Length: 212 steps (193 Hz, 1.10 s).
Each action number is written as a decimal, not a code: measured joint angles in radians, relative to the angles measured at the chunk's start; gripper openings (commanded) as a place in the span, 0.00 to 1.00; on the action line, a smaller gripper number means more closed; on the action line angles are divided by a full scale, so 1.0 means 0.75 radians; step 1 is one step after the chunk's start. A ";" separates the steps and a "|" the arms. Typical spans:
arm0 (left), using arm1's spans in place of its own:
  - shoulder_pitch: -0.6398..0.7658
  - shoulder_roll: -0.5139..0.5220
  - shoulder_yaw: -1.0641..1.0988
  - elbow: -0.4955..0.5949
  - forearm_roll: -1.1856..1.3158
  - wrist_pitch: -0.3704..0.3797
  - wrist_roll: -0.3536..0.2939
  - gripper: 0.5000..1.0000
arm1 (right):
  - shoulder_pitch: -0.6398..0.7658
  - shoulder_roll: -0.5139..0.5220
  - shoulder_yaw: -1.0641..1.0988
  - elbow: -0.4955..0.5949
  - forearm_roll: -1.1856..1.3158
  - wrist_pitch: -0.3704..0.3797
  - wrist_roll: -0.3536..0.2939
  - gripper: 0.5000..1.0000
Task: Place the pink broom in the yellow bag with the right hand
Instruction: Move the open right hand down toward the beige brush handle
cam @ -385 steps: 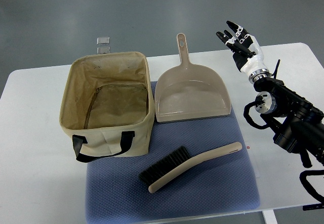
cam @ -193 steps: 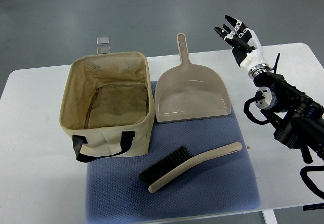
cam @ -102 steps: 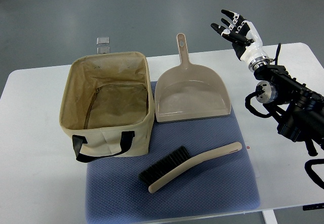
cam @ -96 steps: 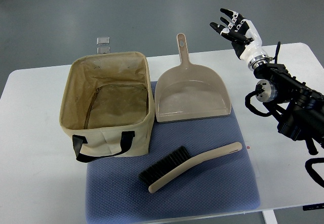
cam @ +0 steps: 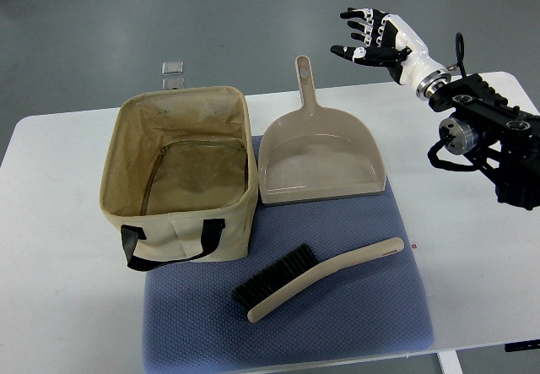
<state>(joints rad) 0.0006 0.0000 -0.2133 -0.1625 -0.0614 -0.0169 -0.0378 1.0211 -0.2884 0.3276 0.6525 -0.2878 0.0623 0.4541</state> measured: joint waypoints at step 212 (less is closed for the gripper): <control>-0.005 0.000 0.000 0.000 0.000 0.000 0.000 1.00 | 0.261 -0.493 -0.560 0.723 -1.020 0.316 0.013 0.86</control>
<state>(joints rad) -0.0030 0.0000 -0.2132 -0.1626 -0.0614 -0.0169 -0.0375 1.2165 -0.6578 -0.0924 1.1947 -1.0528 0.2994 0.4637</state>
